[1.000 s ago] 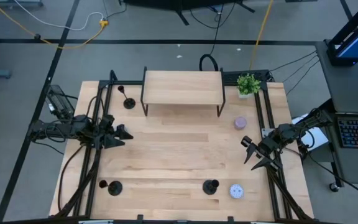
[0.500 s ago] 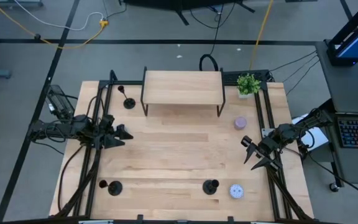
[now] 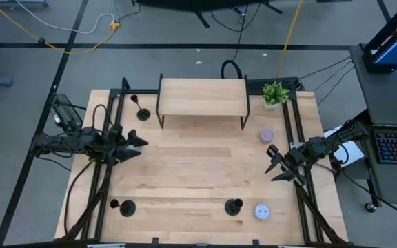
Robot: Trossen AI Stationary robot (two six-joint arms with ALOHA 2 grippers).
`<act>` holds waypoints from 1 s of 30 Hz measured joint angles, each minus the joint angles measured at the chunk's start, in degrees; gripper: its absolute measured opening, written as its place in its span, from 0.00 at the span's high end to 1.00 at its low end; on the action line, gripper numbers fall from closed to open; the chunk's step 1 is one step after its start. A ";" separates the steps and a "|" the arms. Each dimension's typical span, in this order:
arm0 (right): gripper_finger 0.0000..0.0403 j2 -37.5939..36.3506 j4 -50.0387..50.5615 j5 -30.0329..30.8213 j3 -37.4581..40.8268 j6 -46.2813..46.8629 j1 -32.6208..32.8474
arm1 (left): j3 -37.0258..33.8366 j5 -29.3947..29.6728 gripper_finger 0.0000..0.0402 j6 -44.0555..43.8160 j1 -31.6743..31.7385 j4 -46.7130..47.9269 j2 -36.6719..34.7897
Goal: Pick & Place candle stick holders
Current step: Put the blue patterned scented candle on the shelf
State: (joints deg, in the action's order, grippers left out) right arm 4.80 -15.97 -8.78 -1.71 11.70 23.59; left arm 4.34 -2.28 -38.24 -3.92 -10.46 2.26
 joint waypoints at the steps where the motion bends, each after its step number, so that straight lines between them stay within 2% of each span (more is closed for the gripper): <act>1: 0.63 0.02 0.00 -0.02 0.00 0.00 0.00 | -0.02 1.30 0.17 -0.43 0.11 -0.60 0.00; 6: 0.63 0.02 -0.02 0.00 0.00 -0.57 0.00 | 0.55 3.97 0.17 3.77 0.17 -6.95 0.02; 9: 0.63 0.02 -0.02 0.00 0.00 -0.61 0.00 | 3.57 5.52 0.17 7.35 0.17 -7.03 1.03; 12: 0.63 0.02 -0.02 0.00 0.00 -0.63 0.00 | 8.27 6.11 0.17 9.50 0.17 -2.95 4.43; 18: 0.63 0.01 -0.02 -0.02 0.00 -0.56 0.00 | 21.24 9.92 0.17 9.35 0.17 12.45 18.02; 21: 0.63 0.02 -0.02 -0.02 0.01 -0.51 0.00 | 27.70 10.94 0.17 6.43 0.19 21.39 25.37; 26: 0.63 0.02 -0.03 -0.02 0.00 -0.46 0.00 | 38.23 14.52 0.17 -2.89 0.19 40.76 35.70; 30: 0.63 0.02 -0.07 -0.14 0.00 -0.44 0.00 | 44.46 17.72 0.17 -14.72 0.62 57.85 41.10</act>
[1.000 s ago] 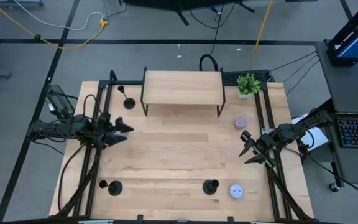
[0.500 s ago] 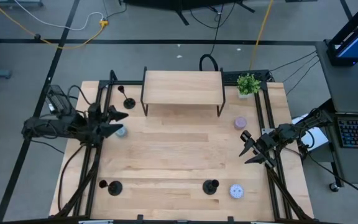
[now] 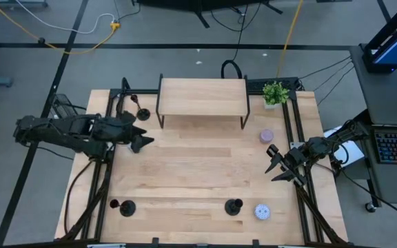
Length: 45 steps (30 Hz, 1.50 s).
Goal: Pick & Place candle stick holders
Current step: Put the blue patterned scented candle on the shelf
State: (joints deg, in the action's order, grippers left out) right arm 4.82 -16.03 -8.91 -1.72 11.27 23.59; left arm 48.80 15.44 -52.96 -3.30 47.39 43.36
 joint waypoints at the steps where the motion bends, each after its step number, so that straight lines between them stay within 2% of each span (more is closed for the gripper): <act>1: 0.63 0.00 -0.02 -0.04 0.01 -0.02 0.00 | 0.61 0.16 0.17 -2.69 0.37 2.99 0.74; 3: 0.63 0.00 -0.01 -0.06 0.01 -0.01 0.00 | 0.64 0.21 0.17 -5.30 0.98 5.80 1.55; 8: 0.63 -0.02 0.00 -0.06 0.02 -0.02 0.00 | 0.52 1.10 0.17 -2.66 1.15 6.10 2.65; 12: 0.63 0.00 0.00 -0.08 0.01 -0.01 0.00 | 0.52 1.17 0.16 -7.40 1.15 7.50 3.22; 17: 0.63 0.00 0.01 -0.08 0.01 0.00 0.00 | 0.48 1.71 0.16 -15.13 1.15 15.91 4.92; 21: 0.63 0.00 0.02 -0.08 0.00 -0.01 0.00 | 0.45 2.30 0.16 -17.69 1.15 22.27 7.84; 24: 0.63 0.00 0.01 -0.09 0.00 -0.02 0.00 | 0.43 2.96 0.13 -16.25 1.15 22.76 10.20; 29: 0.63 -0.02 0.00 -0.10 0.02 0.00 0.00 | 0.43 5.18 0.02 -12.95 1.15 23.34 14.65; 33: 0.63 -0.02 0.00 -0.10 0.01 0.00 0.00 | 0.43 5.90 0.03 -11.63 2.53 24.31 17.90; 38: 0.63 -0.02 0.02 -0.10 0.00 -0.02 0.00 | 0.41 5.56 0.01 -10.90 6.06 27.95 20.94; 45: 0.63 -0.02 0.01 -0.10 0.00 -0.01 0.01 | 0.24 1.96 0.02 -10.06 12.21 29.01 21.57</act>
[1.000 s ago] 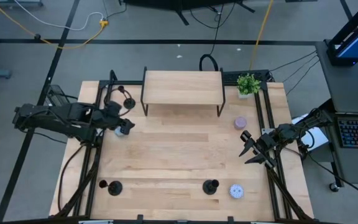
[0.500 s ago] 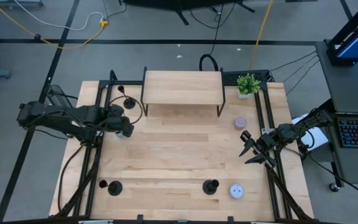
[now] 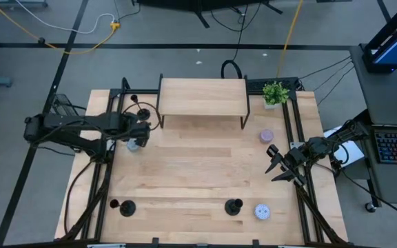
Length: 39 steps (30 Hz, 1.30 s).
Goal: Pick & Place candle stick holders
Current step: Put the blue patterned scented candle on the shelf
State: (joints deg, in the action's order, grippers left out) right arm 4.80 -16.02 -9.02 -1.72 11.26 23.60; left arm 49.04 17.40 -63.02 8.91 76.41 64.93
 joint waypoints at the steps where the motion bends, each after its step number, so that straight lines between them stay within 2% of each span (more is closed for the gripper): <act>1: 0.63 0.00 0.01 0.00 0.02 -0.01 -0.01 | -0.43 -0.81 0.02 0.04 0.80 -0.27 -0.02; 5: 0.63 0.00 0.01 0.00 0.00 0.01 -0.01 | -3.05 -4.49 0.02 2.45 3.47 -2.94 0.20; 11: 0.63 0.02 0.00 -0.02 0.01 0.01 -0.01 | -4.29 -4.85 0.02 4.48 7.27 -6.50 0.29; 16: 0.63 0.02 0.03 -0.02 0.00 0.01 0.01 | -7.12 -8.46 0.02 3.90 10.39 -9.00 0.33; 26: 0.63 0.02 0.03 -0.02 0.01 0.01 0.01 | -11.94 -9.25 0.02 -0.17 15.75 -14.46 0.33; 33: 0.63 0.02 0.03 -0.02 0.02 0.01 0.01 | -14.10 -10.54 0.02 -0.09 18.13 -17.40 0.33; 39: 0.63 0.02 0.03 -0.02 0.01 0.01 0.01 | -16.47 -15.05 0.02 -0.91 17.90 -19.50 0.33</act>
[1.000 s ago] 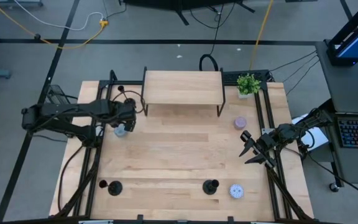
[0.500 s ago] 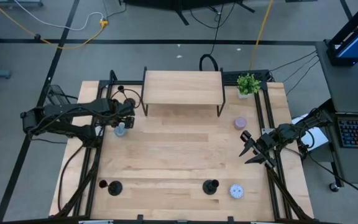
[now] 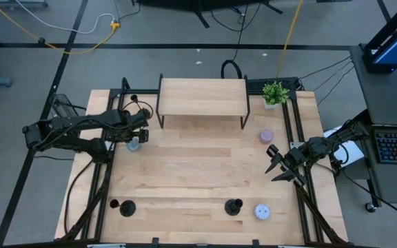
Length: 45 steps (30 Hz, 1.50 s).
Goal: Pick & Place candle stick holders
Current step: Put the blue patterned scented candle on the shelf
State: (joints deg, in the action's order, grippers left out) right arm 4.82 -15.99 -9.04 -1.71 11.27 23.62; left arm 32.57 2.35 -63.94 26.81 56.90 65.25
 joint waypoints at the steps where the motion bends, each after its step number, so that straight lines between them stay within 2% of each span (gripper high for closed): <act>1: 0.63 0.00 0.00 0.00 0.01 0.00 0.00 | -0.48 -0.30 0.02 -0.49 -0.18 -0.63 0.00; 12: 0.63 0.00 0.00 0.02 -0.01 0.00 -0.01 | -4.02 -0.95 0.02 -1.12 -0.59 -7.17 0.00; 32: 0.63 0.00 0.00 0.02 -0.01 0.00 -0.01 | -4.34 -2.33 0.02 2.18 -3.08 -7.04 0.00; 40: 0.63 0.00 0.00 0.02 0.00 -0.01 -0.02 | -4.34 2.11 0.02 3.00 -4.18 -6.99 0.00; 45: 0.63 0.00 0.00 0.02 -0.01 0.00 -0.02 | -4.34 1.14 0.02 1.79 -4.16 -6.99 0.00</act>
State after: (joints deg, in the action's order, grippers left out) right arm 4.82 -15.99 -9.02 -1.71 11.27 23.60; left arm 28.23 3.50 -62.15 22.65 49.91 65.25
